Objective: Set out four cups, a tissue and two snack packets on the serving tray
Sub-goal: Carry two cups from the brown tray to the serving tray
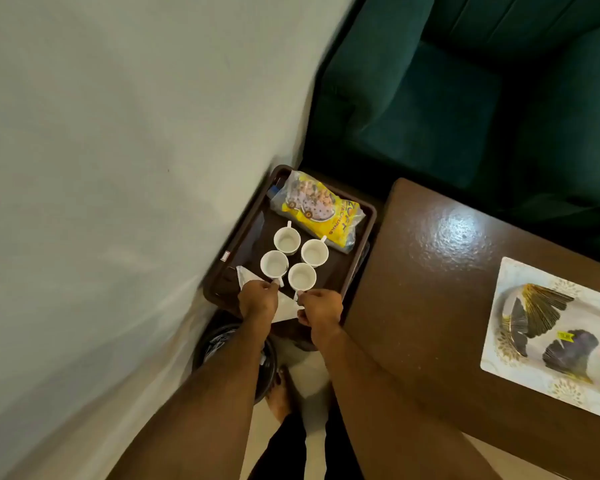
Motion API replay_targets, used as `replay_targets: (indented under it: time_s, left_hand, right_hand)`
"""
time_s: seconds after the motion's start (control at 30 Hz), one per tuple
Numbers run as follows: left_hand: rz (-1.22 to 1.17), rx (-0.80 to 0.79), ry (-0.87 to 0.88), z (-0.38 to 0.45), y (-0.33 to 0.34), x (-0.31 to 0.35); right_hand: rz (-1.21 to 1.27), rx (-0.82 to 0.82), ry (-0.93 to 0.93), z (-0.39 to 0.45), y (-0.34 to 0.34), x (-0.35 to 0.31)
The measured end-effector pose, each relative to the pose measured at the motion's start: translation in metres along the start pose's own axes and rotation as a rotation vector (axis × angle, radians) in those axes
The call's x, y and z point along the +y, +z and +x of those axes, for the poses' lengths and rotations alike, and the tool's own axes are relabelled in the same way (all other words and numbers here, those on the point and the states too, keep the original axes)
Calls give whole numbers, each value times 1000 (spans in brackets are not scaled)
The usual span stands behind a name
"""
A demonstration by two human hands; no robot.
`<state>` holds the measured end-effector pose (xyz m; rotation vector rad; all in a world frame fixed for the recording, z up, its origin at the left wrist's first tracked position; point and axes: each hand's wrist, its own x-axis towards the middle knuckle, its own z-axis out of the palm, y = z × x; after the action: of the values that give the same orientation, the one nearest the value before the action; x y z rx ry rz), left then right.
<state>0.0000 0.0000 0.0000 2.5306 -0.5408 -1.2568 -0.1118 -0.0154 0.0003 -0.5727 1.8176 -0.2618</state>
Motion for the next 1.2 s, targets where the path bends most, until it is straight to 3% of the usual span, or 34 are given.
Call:
replay_targets:
  time_s: [0.2,0.37,0.6,1.03,1.2]
  left_hand:
    - [-314,-72,-94,13,18,2]
    - [-442,-101,-207,26,25,-1]
    - [-479,-126,-186,29,29,-9]
    - [-285,46,35,-7,12,-17]
    - [-292,90,161,-40,2,-14]
  right_hand:
    - [183,-40,138,10,12,7]
    - [287,-57,191,17,18,8]
    - [326,-125,237,15,20,13]
    - [284,-42,34,0,1,19]
    - [233,-58,-132,-23,-31,11]
